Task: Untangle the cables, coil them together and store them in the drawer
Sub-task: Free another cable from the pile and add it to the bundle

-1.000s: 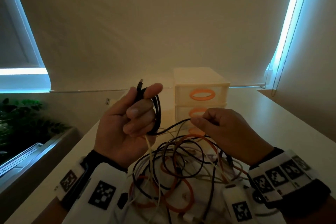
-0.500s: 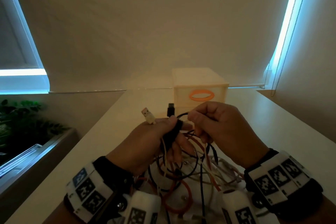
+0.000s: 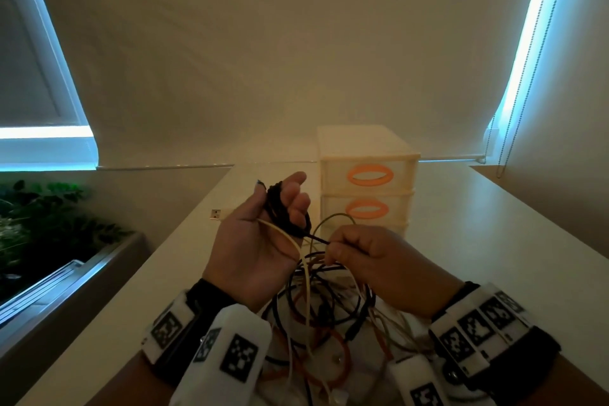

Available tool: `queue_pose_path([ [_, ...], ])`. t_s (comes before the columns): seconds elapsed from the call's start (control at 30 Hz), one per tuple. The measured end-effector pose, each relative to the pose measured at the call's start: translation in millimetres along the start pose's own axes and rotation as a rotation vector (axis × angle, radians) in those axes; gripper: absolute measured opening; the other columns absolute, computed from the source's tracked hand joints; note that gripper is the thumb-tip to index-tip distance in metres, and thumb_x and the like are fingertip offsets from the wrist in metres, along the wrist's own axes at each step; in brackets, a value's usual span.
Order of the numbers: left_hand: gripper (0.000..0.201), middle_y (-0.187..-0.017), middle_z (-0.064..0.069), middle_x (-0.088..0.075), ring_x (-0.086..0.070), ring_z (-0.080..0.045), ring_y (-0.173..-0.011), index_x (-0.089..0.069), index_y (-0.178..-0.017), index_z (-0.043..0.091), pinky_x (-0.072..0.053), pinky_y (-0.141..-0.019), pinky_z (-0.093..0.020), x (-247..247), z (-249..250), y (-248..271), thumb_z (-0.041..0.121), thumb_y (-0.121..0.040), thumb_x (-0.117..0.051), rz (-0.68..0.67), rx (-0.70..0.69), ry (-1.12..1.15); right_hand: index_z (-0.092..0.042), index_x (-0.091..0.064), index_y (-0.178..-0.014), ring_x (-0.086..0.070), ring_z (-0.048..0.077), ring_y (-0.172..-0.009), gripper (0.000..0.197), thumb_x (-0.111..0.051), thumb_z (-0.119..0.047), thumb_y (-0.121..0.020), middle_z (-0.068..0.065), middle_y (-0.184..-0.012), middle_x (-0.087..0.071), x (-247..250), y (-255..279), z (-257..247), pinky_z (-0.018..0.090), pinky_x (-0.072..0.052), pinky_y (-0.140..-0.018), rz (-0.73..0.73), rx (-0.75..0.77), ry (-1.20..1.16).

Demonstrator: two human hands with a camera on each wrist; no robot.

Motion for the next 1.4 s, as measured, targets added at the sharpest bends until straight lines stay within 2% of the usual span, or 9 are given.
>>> queue_pose_path([
  [0.2, 0.051, -0.077, 0.001, -0.065, -0.065, -0.01, -0.065, -0.066, -0.128, -0.002, -0.051, -0.059, -0.017, 3, 2, -2, 0.036, -0.107, -0.039, -0.04, 0.002, 0.004, -0.027, -0.067, -0.079, -0.057, -0.006, -0.061, 0.023, -0.056, -0.025, -0.099, -0.018, -0.066, -0.063, 3, 3, -1, 0.012, -0.043, -0.061, -0.005, -0.01, -0.048],
  [0.4, 0.049, -0.074, 0.005, -0.063, -0.062, -0.007, -0.063, -0.067, -0.126, -0.002, -0.049, -0.058, -0.017, 2, 14, -1, 0.033, -0.107, -0.038, -0.08, -0.05, 0.049, -0.007, -0.059, -0.082, -0.065, 0.023, -0.076, 0.026, -0.047, -0.019, -0.102, 0.009, -0.08, -0.071, 6, 12, -3, 0.041, -0.054, -0.078, -0.185, -0.088, -0.342],
  [0.67, 0.047, -0.072, 0.003, -0.057, -0.055, -0.01, -0.06, -0.052, -0.137, -0.003, -0.049, -0.058, -0.023, 2, 23, 1, 0.03, -0.111, -0.032, -0.248, -0.007, 0.129, -0.017, -0.066, -0.083, -0.055, 0.001, -0.058, 0.017, -0.059, -0.021, -0.097, -0.009, -0.064, -0.061, 15, 11, -16, 0.018, -0.046, -0.059, 0.077, 0.046, -0.162],
  [0.8, 0.046, -0.072, 0.003, -0.056, -0.055, -0.01, -0.06, -0.052, -0.138, -0.003, -0.047, -0.059, -0.022, 1, 35, 2, 0.029, -0.111, -0.032, -0.252, -0.059, 0.114, 0.0, -0.064, -0.089, -0.061, 0.023, -0.062, 0.024, -0.055, -0.022, -0.096, 0.007, -0.066, -0.063, 20, 17, -17, 0.031, -0.055, -0.068, -0.121, -0.034, -0.379],
  [0.93, 0.047, -0.071, 0.005, -0.055, -0.054, -0.008, -0.059, -0.053, -0.137, -0.002, -0.047, -0.057, -0.022, 3, 31, 2, 0.031, -0.111, -0.031, -0.268, -0.034, 0.134, -0.008, -0.065, -0.085, -0.055, 0.005, -0.054, 0.023, -0.054, -0.021, -0.1, -0.005, -0.061, -0.058, 19, 14, -16, 0.025, -0.05, -0.06, -0.007, -0.043, -0.132],
  [1.07, 0.047, -0.07, 0.003, -0.056, -0.054, -0.008, -0.059, -0.054, -0.135, -0.002, -0.045, -0.057, -0.02, 3, 34, 1, 0.031, -0.111, -0.031, -0.296, -0.021, 0.088, 0.001, -0.064, -0.091, -0.071, 0.018, -0.079, 0.021, -0.053, -0.017, -0.094, 0.009, -0.079, -0.069, 23, 19, -24, 0.033, -0.059, -0.078, -0.033, 0.056, -0.415],
  [1.13, 0.047, -0.069, 0.004, -0.056, -0.053, -0.008, -0.058, -0.055, -0.134, -0.002, -0.045, -0.056, -0.02, 3, 33, 1, 0.031, -0.111, -0.031, -0.297, -0.024, 0.07, -0.004, -0.064, -0.09, -0.066, 0.02, -0.064, 0.02, -0.054, -0.022, -0.092, 0.009, -0.07, -0.064, 24, 19, -25, 0.032, -0.056, -0.065, -0.018, 0.037, -0.523],
  [1.27, 0.047, -0.069, 0.004, -0.055, -0.052, -0.008, -0.058, -0.056, -0.133, -0.001, -0.043, -0.056, -0.019, 4, 34, 2, 0.031, -0.111, -0.031, -0.293, -0.021, 0.065, -0.023, -0.067, -0.077, -0.052, 0.011, -0.056, 0.017, -0.064, -0.029, -0.092, 0.007, -0.064, -0.061, 26, 12, -13, 0.018, -0.043, -0.056, 0.298, 0.079, -0.001],
  [1.4, 0.049, -0.073, 0.0, -0.059, -0.056, -0.012, -0.062, -0.048, -0.138, -0.003, -0.045, -0.059, -0.022, -1, 29, 2, 0.032, -0.112, -0.027, -0.373, 0.032, 0.062, -0.026, -0.068, -0.075, -0.051, 0.004, -0.053, 0.019, -0.065, -0.034, -0.092, 0.002, -0.062, -0.062, 18, 8, -5, 0.017, -0.043, -0.055, 0.204, -0.01, 0.027],
])
Point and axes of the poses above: each hand's wrist, its own y-axis away from the middle knuckle, its own x-axis out of the back of the hand, z = x × y, the point moved 3 cm from there along -y, towards the middle knuckle
